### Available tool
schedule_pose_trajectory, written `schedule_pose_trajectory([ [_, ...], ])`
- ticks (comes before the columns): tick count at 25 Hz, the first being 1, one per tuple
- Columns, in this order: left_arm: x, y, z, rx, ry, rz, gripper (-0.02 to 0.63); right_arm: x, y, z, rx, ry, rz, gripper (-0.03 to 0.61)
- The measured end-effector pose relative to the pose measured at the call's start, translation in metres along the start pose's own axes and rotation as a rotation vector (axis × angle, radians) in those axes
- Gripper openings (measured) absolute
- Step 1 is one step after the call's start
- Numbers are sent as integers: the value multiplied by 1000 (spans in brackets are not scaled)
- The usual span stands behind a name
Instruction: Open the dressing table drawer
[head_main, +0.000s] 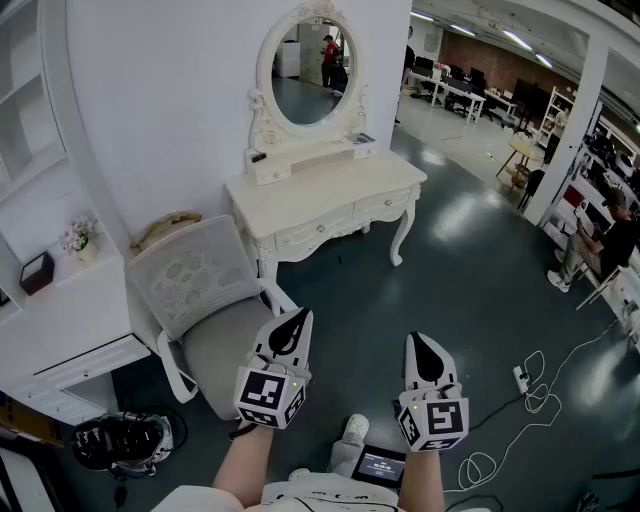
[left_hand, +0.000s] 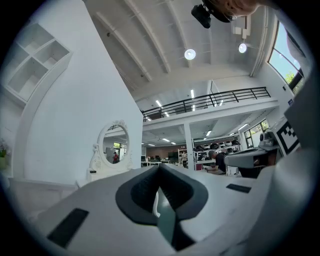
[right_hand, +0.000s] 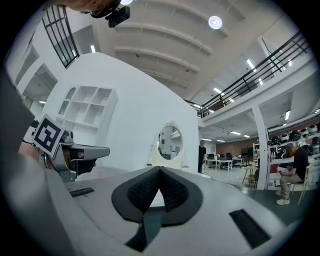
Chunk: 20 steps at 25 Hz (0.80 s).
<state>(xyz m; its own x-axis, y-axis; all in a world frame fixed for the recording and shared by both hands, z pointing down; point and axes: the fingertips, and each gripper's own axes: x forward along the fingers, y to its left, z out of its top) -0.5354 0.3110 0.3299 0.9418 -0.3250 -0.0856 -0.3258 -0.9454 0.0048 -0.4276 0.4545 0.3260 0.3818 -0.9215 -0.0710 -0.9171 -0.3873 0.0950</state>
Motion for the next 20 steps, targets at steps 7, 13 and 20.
schedule_pose_trajectory([
  [7, -14, -5, 6, 13, -1, -1, 8, -11, 6, 3, 12, -3, -4, 14],
  [13, 14, -1, 4, 18, -5, 12, 8, 16, -15, 0, 29, -19, 11, 14],
  [20, 79, 6, 1, 20, -7, 19, 8, 71, -57, -3, 20, -17, 43, 14],
])
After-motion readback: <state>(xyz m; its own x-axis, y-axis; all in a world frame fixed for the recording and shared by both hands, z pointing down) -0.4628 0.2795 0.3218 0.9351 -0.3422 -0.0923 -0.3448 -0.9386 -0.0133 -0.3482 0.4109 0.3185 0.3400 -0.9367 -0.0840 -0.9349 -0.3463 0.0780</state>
